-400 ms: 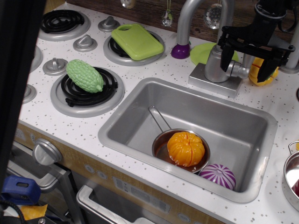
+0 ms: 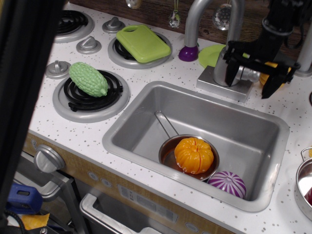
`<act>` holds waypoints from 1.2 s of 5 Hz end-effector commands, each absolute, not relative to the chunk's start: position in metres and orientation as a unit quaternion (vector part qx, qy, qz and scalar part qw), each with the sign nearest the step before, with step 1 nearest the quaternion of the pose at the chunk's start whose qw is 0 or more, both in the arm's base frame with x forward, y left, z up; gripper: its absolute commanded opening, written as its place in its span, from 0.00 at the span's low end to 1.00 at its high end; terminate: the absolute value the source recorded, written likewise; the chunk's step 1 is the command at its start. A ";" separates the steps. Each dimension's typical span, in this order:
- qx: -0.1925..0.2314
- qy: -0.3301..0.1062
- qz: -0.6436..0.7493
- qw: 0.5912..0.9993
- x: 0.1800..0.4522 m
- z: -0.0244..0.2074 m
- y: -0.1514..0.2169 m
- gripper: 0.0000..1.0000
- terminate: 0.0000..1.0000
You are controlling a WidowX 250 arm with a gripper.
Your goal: Turn lever vertical to front
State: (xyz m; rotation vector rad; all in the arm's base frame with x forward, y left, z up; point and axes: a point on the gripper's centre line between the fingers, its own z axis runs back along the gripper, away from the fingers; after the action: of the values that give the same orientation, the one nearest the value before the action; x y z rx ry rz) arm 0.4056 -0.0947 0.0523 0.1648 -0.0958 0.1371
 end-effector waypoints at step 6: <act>0.156 -0.207 0.049 0.965 0.457 0.097 -0.086 1.00 0.00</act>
State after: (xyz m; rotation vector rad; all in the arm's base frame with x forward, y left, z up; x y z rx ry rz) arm 0.4529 -0.0844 0.0729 0.3355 -0.3594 0.0861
